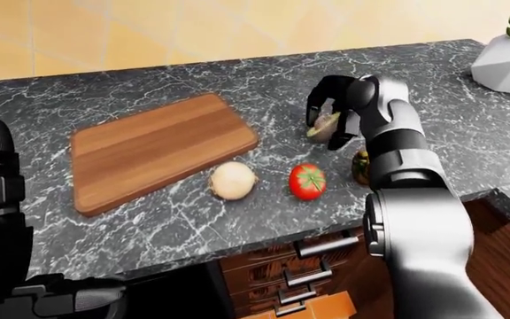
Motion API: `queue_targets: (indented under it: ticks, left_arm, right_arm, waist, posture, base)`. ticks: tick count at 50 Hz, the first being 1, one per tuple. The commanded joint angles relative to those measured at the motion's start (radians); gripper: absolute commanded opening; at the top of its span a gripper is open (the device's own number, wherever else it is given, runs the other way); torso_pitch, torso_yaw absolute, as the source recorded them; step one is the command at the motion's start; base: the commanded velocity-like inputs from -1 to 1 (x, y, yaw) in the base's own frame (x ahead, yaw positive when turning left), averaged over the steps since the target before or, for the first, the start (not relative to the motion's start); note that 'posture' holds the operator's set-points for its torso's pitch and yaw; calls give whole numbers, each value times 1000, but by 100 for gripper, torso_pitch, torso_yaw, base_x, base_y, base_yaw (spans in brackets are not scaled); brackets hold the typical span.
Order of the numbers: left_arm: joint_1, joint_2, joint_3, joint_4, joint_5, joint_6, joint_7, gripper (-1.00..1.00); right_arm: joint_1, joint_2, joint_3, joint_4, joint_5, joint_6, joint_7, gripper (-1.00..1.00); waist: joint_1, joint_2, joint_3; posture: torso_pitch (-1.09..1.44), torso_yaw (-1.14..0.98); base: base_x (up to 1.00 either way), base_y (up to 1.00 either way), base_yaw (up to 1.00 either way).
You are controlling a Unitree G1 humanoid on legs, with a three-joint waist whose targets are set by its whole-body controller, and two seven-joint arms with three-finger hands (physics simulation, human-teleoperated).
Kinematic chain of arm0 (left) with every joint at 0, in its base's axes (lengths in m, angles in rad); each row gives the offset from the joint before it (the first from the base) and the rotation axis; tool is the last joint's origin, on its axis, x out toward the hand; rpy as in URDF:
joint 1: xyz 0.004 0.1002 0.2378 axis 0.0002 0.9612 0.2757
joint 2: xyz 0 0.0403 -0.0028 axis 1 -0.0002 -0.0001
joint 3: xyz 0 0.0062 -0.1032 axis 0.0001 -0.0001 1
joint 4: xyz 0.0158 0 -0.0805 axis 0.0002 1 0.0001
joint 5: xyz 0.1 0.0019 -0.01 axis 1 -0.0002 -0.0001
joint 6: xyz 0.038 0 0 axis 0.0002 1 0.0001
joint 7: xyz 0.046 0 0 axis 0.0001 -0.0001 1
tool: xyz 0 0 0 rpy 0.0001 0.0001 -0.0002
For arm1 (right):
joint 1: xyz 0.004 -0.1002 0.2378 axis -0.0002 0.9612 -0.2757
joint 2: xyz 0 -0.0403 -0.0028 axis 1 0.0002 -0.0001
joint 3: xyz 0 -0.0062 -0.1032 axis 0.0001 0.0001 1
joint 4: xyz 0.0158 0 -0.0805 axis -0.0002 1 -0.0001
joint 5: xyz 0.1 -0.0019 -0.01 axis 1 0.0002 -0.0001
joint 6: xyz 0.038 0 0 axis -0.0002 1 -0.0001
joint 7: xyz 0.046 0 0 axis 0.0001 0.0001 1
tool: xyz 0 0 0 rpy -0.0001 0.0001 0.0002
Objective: Place the avocado, onion, tomato and bell pepper on the cutting board.
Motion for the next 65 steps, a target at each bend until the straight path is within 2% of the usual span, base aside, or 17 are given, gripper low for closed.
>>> queue_targets:
  ticks: [1,4,12,21,31,34,42,53,58,65]
  left_arm:
    - [-6,1,0,-32,0,-22,0,100]
    - [-6,-1,-1,-32,2,-22,-1,100]
    - [-6,-2,-1,-32,1,-23,0,100]
    - [-4,1,-5,-32,1,-24,2,100]
    - [-9,13,10,-32,-16,-21,10,100]
    - [-9,12,-3,-32,-5,-18,11,100]
    - [-3,11,-20,-32,11,-24,11,100]
    - [0,17,-21,-32,6,-28,18,100]
    - [-2,21,-5,-32,-11,-27,19,100]
    - [-2,23,-4,-32,-15,-26,20,100]
  right_arm:
    - [-22,-11,-1,-16,-5,-6,0,-100]
    - [-34,-12,-5,-15,-2,-22,-31,-100]
    - [-210,-8,-14,-29,13,-47,-59,-100]
    - [-296,32,-17,-5,47,-46,-98,-100]
    - [-406,171,-8,41,96,-30,-125,-100]
    - [-424,222,-8,51,112,-27,-123,-100]
    - [-454,355,-6,67,160,-19,-142,-100]
    - [-478,537,37,55,174,-27,-146,-100]
    - [-479,627,51,48,181,-21,-175,-100]
    - [-493,682,40,50,217,6,-254,-100]
  waist:
    - [-1,0,-16]
    - [0,0,-14]
    - [-1,7,-8]
    - [-3,12,2]
    - [-6,18,8]
    - [-6,22,9]
    - [-6,26,7]
    - [-8,38,7]
    - [-9,45,7]
    - [-7,49,7]
  posture:
    - [0,0]
    - [0,0]
    - [0,0]
    - [0,0]
    - [0,0]
    - [0,0]
    - [0,0]
    - [0,0]
    - [0,0]
    - [0,0]
  base:
    - [0,0,0]
    - [0,0,0]
    - [0,0,0]
    - [0,0,0]
    - [0,0,0]
    - [0,0,0]
    - [0,0,0]
    - [0,0,0]
    - [0,0,0]
    - [0,0,0]
